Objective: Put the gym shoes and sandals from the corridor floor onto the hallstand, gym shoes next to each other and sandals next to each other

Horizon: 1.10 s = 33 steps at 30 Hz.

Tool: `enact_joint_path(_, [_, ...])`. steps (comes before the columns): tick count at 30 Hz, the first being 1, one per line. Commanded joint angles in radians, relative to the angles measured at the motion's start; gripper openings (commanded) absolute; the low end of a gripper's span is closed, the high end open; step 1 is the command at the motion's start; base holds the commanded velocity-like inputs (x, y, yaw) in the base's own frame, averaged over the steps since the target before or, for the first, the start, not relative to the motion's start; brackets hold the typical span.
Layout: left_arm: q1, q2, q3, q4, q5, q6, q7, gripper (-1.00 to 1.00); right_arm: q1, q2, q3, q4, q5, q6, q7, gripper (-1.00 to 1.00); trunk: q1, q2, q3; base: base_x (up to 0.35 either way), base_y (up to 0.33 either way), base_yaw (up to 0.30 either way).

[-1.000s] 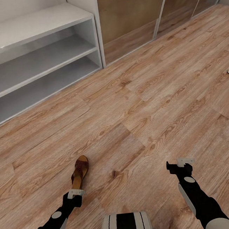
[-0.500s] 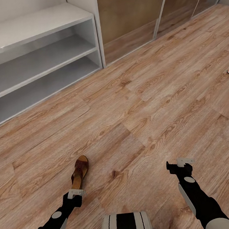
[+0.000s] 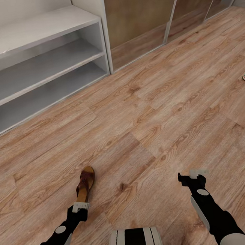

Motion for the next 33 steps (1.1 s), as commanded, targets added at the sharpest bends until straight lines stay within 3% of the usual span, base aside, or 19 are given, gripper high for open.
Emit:
enact_joint_path(1, [0.0, 0.0, 0.009, 0.001, -0.013, -0.003, -0.007, -1.0, 0.0, 0.0, 0.001, -0.001, -0.001, 0.006, -0.004, 1.0, -0.001, 0.0, 0.003, 0.0, 0.0, 0.0])
enact_joint_path(13, [0.003, 0.001, 0.009, 0.004, -0.015, -0.003, -0.007, -1.0, 0.001, -0.002, 0.002, 0.007, 0.006, 0.003, -0.003, 1.0, -0.006, 0.003, 0.05, 0.0, 0.0, 0.0])
enact_joint_path(23, [0.04, 0.007, 0.012, 0.001, -0.014, -0.001, -0.006, -1.0, 0.001, 0.0, 0.003, 0.009, 0.009, -0.003, -0.002, 1.0, -0.01, 0.005, 0.089, 0.0, 0.0, 0.0])
enact_joint_path(25, [0.053, 0.008, 0.017, -0.003, -0.011, -0.002, -0.006, -1.0, 0.001, 0.0, 0.003, 0.009, 0.009, -0.004, -0.002, 1.0, -0.011, 0.006, 0.096, 0.0, 0.0, 0.0])
enact_joint_path(28, [0.088, 0.011, 0.055, -0.01, 0.009, -0.004, -0.009, -1.0, 0.002, -0.001, 0.003, 0.011, 0.01, -0.007, -0.003, 1.0, -0.013, 0.006, 0.108, 0.0, 0.0, 0.0])
enact_joint_path(33, [0.114, 0.021, 0.063, -0.01, 0.014, -0.004, -0.008, -1.0, 0.015, -0.002, 0.003, 0.026, 0.009, -0.015, -0.002, 1.0, -0.015, 0.008, 0.133, 0.0, 0.0, 0.0])
